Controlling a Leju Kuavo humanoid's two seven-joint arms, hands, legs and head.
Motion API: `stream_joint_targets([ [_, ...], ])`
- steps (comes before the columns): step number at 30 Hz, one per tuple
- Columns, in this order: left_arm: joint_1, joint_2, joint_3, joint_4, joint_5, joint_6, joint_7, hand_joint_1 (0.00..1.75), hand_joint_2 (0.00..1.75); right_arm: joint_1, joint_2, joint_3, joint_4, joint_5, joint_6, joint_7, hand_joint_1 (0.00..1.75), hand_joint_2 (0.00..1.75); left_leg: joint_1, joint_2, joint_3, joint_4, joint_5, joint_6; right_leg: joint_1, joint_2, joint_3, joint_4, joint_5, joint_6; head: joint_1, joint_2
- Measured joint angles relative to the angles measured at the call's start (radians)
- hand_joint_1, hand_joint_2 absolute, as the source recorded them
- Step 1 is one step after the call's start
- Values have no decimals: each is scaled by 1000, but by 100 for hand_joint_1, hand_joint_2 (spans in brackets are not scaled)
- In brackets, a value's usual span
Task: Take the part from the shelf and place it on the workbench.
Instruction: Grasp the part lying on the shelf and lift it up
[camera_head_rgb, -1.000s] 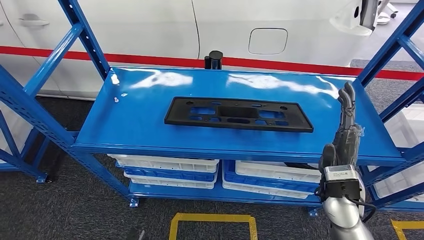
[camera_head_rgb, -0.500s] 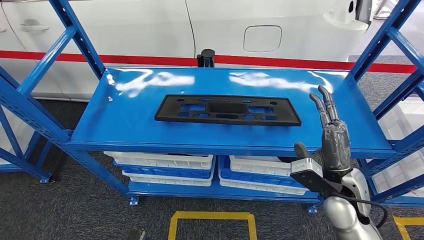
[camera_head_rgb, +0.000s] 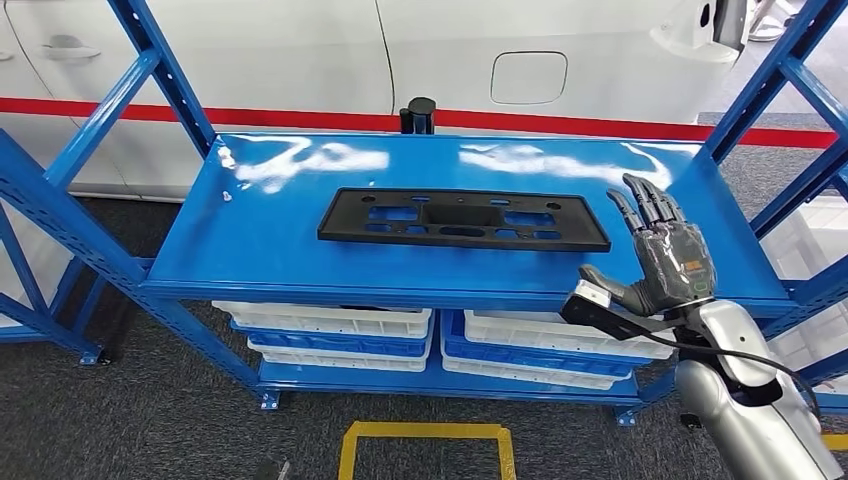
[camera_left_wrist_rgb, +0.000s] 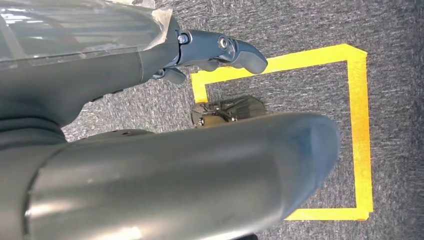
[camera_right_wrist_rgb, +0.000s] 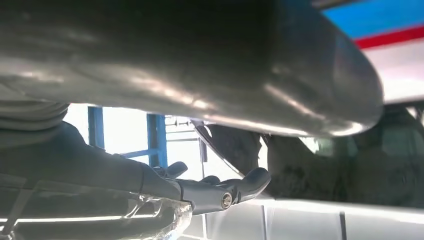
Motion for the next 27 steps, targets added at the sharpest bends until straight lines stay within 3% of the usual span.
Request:
stream_joint_targets([
  [5,0,0,6,0,0,-4,-1,0,0,-109,-38,72,111,24,51,17,0,0,0,-1,-2,1,2,1,-1,-1,-3,0,1,2,0,0],
  [12,-1,-3,8,0,-12,-18,4,0,0,-180,-77,138,182,10,160,10,0,0,-1,-1,-5,2,2,1,-1,-1,-4,0,2,3,0,0],
  [20,-7,-12,5,0,-22,-21,22,0,0,-265,-70,218,224,-63,247,-28,0,0,-1,-1,-6,2,2,2,-1,-1,-5,1,2,3,0,0],
  [27,-15,-18,3,-1,-26,-21,28,0,0,-317,-53,269,243,-91,264,-37,0,0,-1,-1,-6,2,3,2,-1,-2,-5,1,2,3,0,0],
])
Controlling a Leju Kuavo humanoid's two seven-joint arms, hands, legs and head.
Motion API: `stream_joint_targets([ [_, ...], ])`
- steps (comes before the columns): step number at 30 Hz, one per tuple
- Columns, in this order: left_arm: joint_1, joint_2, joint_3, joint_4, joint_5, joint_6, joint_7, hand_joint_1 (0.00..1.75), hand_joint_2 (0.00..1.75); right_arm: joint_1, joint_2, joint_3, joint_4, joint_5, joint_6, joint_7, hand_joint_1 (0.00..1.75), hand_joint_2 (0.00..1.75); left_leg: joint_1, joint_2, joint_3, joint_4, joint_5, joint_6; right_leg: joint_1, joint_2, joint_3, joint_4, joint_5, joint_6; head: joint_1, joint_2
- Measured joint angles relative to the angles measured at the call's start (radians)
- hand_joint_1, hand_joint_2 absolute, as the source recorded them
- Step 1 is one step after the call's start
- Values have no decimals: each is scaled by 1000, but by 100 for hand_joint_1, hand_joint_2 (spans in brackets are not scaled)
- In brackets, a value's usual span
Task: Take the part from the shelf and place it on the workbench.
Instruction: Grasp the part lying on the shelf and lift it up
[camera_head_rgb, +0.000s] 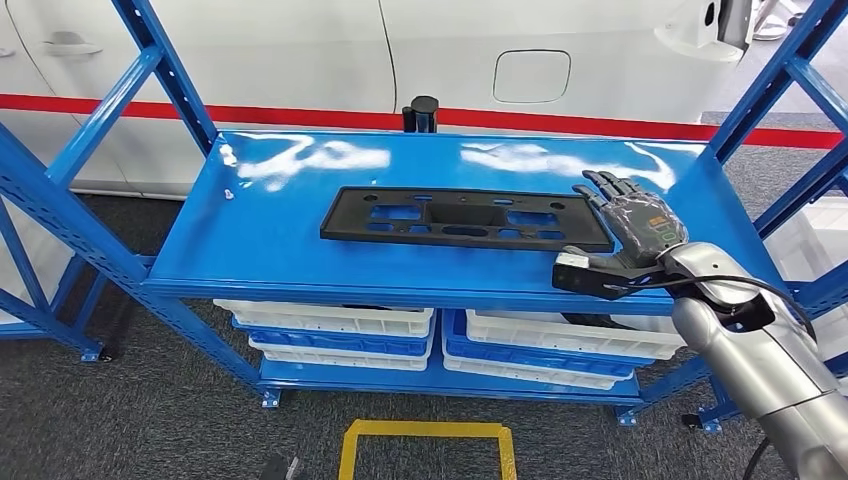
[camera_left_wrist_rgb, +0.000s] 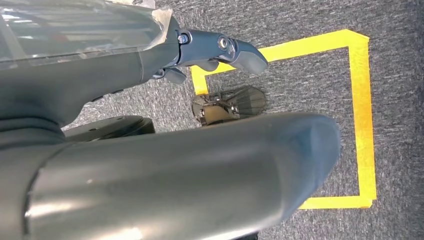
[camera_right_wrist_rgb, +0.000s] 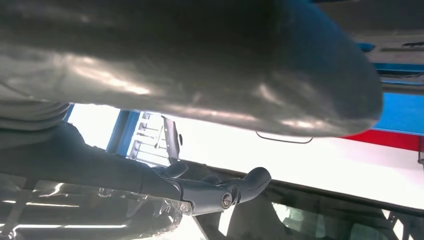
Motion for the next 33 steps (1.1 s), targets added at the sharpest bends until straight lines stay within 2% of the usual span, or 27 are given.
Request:
stream_joint_targets([
  [18,-14,-23,-19,-10,-18,22,32,0,0,-107,118,118,43,-52,76,14,0,0,0,0,-1,0,1,1,0,0,-1,0,0,0,0,0],
  [26,-21,-24,-24,-18,-18,24,40,0,0,-153,169,172,131,-46,80,19,0,0,0,0,-1,0,1,1,0,0,-1,0,0,0,0,0],
  [33,-22,-26,-24,-23,-17,24,40,0,0,-189,217,223,246,-23,45,22,0,0,0,0,-1,0,1,0,0,0,-2,0,0,0,0,0],
])
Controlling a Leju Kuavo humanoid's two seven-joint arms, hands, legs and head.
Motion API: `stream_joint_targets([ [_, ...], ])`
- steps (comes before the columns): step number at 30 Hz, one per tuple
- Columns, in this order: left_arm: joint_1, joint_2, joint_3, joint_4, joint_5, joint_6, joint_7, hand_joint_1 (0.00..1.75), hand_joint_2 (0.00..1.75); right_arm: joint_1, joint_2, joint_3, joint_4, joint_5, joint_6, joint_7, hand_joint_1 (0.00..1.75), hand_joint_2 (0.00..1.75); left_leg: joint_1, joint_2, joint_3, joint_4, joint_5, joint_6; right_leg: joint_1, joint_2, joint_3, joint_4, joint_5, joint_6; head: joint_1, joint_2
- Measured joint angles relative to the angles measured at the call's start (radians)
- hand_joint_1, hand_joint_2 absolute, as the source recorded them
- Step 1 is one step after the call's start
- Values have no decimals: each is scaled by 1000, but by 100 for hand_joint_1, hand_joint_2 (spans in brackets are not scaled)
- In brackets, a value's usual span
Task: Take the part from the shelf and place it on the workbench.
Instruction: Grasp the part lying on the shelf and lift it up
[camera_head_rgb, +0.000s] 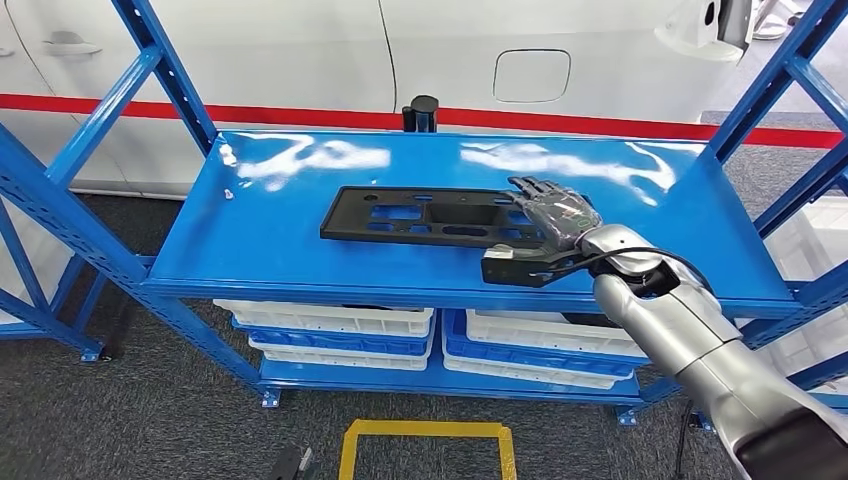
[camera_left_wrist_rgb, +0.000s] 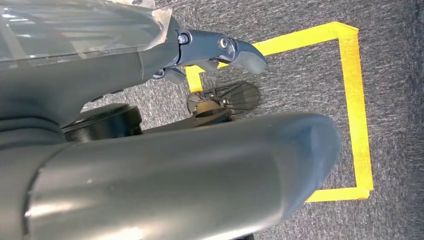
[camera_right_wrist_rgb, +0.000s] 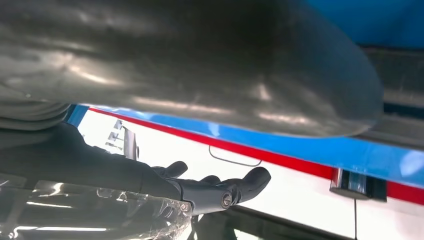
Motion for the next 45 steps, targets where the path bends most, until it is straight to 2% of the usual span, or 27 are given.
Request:
stream_joint_targets([
  [11,0,0,0,-2,1,0,0,0,0,-14,21,30,60,5,-16,4,0,0,0,0,-1,0,0,0,0,0,-1,0,0,0,0,0],
  [23,0,-1,0,-2,16,7,-6,0,0,-16,40,47,193,88,-195,19,0,0,0,0,-1,0,0,0,0,0,-1,0,0,0,0,0],
  [30,0,-5,-1,-2,19,7,-12,0,0,-15,51,47,231,120,-256,43,0,0,0,0,-1,0,0,0,0,0,-1,0,0,0,0,0],
  [37,0,-6,-1,-2,21,8,-13,0,0,-15,54,47,247,130,-270,46,0,0,0,0,-1,0,0,0,0,0,-1,0,0,0,0,0],
  [45,0,-8,-4,-2,24,13,-17,0,0,-5,61,36,275,159,-348,61,1,0,0,0,-1,0,0,0,0,0,-1,0,0,0,0,0],
])
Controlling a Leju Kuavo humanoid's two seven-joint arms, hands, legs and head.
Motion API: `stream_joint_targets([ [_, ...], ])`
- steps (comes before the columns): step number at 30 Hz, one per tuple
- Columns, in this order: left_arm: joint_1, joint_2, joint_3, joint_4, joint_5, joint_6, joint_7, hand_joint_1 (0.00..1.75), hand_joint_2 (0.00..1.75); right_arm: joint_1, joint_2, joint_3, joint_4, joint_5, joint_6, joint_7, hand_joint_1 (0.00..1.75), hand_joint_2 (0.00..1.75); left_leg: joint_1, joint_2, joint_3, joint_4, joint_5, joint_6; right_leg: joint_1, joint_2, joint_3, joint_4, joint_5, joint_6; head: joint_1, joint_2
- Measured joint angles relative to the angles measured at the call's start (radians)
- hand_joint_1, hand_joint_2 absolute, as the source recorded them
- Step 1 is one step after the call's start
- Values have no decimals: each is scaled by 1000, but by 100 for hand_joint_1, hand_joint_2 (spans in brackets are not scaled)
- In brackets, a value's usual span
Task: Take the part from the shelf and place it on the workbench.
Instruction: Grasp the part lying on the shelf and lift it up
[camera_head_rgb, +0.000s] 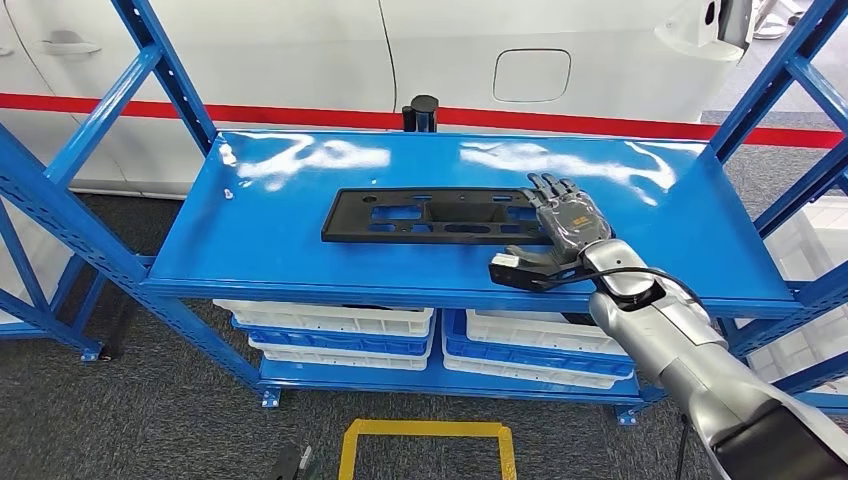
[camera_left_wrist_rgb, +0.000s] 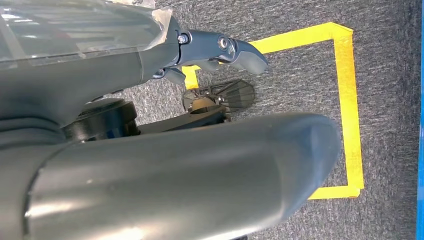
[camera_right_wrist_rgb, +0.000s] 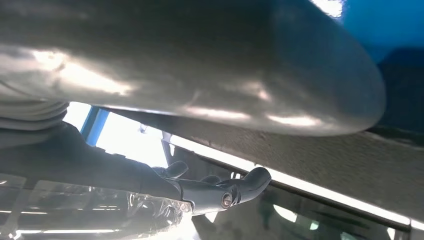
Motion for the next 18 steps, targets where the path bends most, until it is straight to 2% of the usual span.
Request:
stream_joint_targets([
  [2,0,-1,-2,0,0,2,0,0,0,3,3,-6,13,5,-13,2,12,0,0,0,0,0,0,0,0,0,0,0,0,0,0,0],
  [3,0,-2,-4,0,0,2,0,0,0,5,5,-11,21,8,-17,2,26,0,0,0,0,0,0,0,0,0,0,0,0,0,0,0],
  [6,0,-3,-10,0,-1,2,0,0,0,10,8,-26,44,12,-31,4,116,0,0,0,0,0,0,0,0,0,0,0,0,0,0,0],
  [7,0,-3,-12,0,-2,2,0,0,0,12,8,-29,48,12,-34,4,137,0,0,0,0,0,0,0,0,0,0,0,0,0,0,0],
  [8,0,-3,-14,0,-3,2,0,0,0,14,8,-33,52,13,-37,5,142,0,0,0,0,0,0,0,0,0,0,0,0,0,0,0],
  [12,0,-4,-23,0,-10,2,2,0,0,24,8,-49,69,12,-47,5,143,0,0,0,0,0,0,0,0,0,0,0,0,0,0,0],
  [18,-1,-5,-28,0,-12,2,5,0,0,24,9,-68,83,16,-58,5,158,0,0,0,0,0,0,0,0,0,0,0,0,0,0,0],
])
